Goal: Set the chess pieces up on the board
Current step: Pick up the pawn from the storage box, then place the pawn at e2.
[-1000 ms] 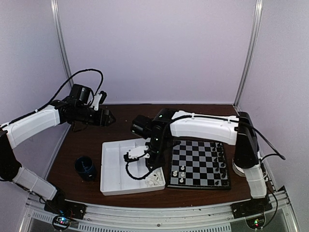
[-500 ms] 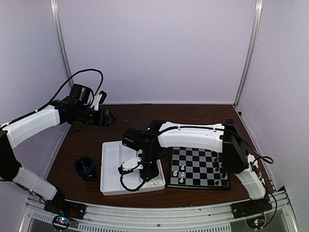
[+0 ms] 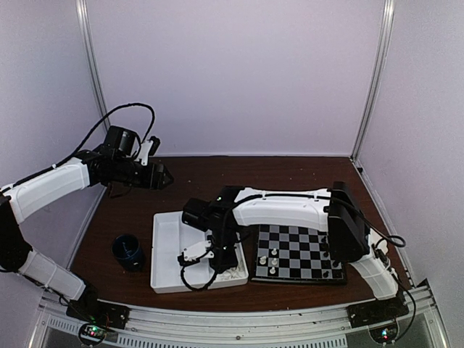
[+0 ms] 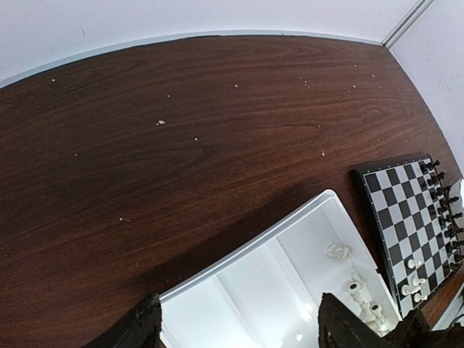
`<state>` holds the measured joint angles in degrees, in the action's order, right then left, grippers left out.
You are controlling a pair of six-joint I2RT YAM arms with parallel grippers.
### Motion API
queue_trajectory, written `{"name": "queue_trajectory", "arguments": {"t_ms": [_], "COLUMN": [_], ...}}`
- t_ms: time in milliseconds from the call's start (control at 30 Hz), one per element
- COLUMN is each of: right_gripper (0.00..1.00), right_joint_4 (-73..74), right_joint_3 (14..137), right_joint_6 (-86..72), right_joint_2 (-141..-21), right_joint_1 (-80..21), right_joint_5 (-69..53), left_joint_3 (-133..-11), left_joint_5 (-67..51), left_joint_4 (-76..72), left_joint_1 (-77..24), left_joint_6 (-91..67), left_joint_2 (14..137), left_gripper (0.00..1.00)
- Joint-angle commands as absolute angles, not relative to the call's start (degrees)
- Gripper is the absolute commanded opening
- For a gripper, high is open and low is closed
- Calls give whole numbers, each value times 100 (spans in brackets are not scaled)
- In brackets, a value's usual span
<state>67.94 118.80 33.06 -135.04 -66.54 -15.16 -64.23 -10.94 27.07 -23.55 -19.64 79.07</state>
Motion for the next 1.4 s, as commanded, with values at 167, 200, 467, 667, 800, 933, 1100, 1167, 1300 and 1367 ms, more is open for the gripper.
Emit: {"name": "queue_trajectory", "arguments": {"t_ms": [167, 200, 467, 667, 800, 933, 1100, 1167, 1300, 1367], "right_gripper": [3, 4, 14, 4, 2, 2, 1, 1, 2, 2], "right_joint_4": [6947, 6947, 6961, 6979, 7108, 7118, 7216, 7185, 7056, 6933], "right_joint_3": [12035, 12033, 12032, 12054, 12154, 12078, 11772, 11516, 10754, 10354], "right_joint_6": [3323, 3322, 3283, 3285, 3309, 3330, 3369, 3343, 3306, 3269], "right_joint_2": [-13566, -13570, -13680, -13654, -13475, -12965, -12328, -12083, -11615, -11386], "right_joint_1": [-6706, -6706, -6716, -6720, -6712, -6679, -6471, -6290, -5823, -5555], "right_joint_5": [-1499, -1497, -1403, -1366, -1229, -995, -775, -747, -685, -653], "left_joint_3": [-6609, -6609, -6609, -6609, -6609, -6609, -6609, -6609, -6614, -6618], "left_joint_5": [-1130, -1133, -1129, -1129, -1133, -1159, -1163, -1155, -1178, -1218], "left_joint_4": [2563, 2561, 2564, 2565, 2563, 2559, 2558, 2563, 2565, 2560], "left_joint_1": [-2290, -2287, -2285, -2285, -2285, -2285, -2285, -2285, -2285, -2285], "left_joint_6": [-1982, -1984, -1982, -1986, -1986, -1995, -1995, -1995, -2008, -2025], "left_joint_2": [7767, 7763, 7753, 7747, 7746, 7777, 7782, 7785, 7788, 7797], "left_gripper": [74, 74, 74, 74, 74, 74, 74, 74, 74, 74]}}
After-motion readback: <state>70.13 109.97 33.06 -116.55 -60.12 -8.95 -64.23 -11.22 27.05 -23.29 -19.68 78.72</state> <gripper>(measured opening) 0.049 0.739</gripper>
